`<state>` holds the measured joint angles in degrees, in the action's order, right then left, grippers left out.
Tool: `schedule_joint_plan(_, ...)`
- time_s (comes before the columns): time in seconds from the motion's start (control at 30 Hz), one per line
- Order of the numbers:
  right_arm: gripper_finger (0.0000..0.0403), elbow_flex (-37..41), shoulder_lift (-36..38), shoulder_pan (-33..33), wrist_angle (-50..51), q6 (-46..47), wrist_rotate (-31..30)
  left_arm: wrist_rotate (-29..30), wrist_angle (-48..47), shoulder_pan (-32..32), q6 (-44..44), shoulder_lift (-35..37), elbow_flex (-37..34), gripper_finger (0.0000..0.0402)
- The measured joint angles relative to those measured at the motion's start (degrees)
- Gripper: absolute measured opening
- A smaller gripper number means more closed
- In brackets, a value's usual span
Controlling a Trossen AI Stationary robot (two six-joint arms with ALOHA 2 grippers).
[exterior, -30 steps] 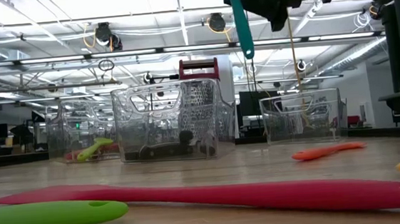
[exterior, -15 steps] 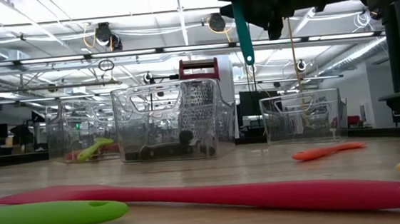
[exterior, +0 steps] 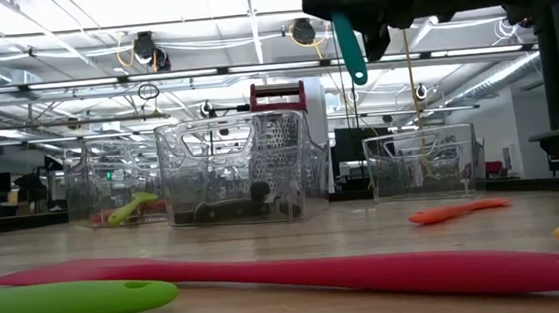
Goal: Pick & Place Kitchen Items
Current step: Put the blue spatula into the right transparent bin
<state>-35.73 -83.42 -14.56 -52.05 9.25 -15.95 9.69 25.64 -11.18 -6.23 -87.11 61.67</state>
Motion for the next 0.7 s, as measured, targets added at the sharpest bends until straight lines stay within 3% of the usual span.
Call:
schedule_joint_plan(0.13, 0.0007, 0.0, 0.0, -0.1, 0.1, 0.3, -0.2, -0.3, -0.6, 0.2, 0.0, 0.0, 0.0, 0.0014)
schedule_joint_plan(0.3, 0.0005, 0.0, 0.3, -0.1, 0.3, 0.9, -0.7, 1.2, -1.8, 0.2, 1.8, 0.1, 0.0, 0.0073)
schedule_joint_plan(0.6, 0.0005, 0.0, 4.0, 0.2, 3.7, 0.9, -6.8, 12.4, -6.4, 0.0, 10.3, 3.6, 0.0, 0.0182)
schedule_joint_plan(0.7, 0.0005, 0.0, 7.3, 1.0, 6.9, 0.8, -10.2, 15.6, -12.5, 0.1, 11.5, 6.3, 0.1, 0.0206)
